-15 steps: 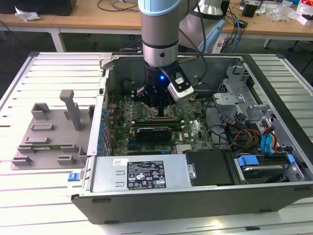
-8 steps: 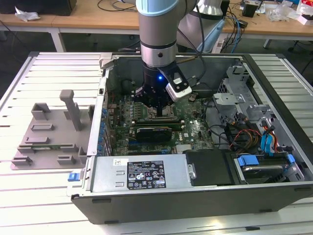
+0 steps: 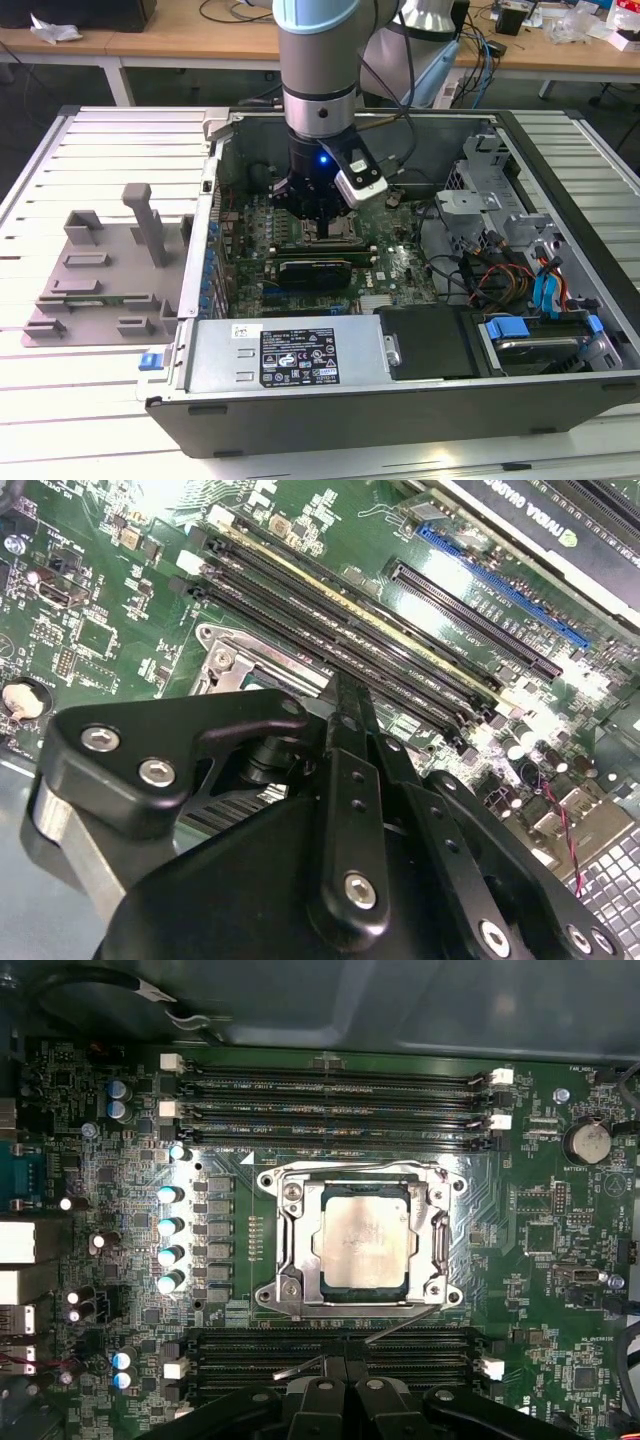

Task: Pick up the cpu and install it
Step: 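Install the second cpu locking lever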

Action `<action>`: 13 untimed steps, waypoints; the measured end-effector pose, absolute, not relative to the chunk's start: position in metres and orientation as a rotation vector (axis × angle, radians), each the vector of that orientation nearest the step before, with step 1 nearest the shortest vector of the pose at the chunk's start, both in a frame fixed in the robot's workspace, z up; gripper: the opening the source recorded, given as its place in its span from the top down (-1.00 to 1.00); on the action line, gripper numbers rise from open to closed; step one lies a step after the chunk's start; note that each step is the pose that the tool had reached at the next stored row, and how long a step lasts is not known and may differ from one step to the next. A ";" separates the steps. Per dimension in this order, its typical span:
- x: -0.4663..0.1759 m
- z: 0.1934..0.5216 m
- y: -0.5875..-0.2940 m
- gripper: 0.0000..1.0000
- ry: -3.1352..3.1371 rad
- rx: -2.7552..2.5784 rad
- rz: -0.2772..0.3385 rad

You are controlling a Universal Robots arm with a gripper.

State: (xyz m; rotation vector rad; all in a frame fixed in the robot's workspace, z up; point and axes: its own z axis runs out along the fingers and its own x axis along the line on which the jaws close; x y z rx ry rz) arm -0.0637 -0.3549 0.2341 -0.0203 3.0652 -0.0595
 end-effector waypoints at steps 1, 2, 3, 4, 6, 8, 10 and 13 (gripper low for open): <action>-0.064 0.234 -0.355 0.79 3.065 -0.020 -0.060; -0.064 0.234 -0.355 0.79 3.065 -0.020 -0.059; -0.064 0.234 -0.355 0.79 3.065 -0.020 -0.060; -0.064 0.234 -0.355 0.79 3.065 -0.020 -0.060; -0.065 0.233 -0.355 0.79 3.065 -0.020 -0.060; -0.065 0.233 -0.355 0.79 3.065 -0.020 -0.060; -0.066 0.232 -0.355 0.79 3.065 -0.020 -0.060; -0.069 0.231 -0.355 0.79 3.065 -0.020 -0.059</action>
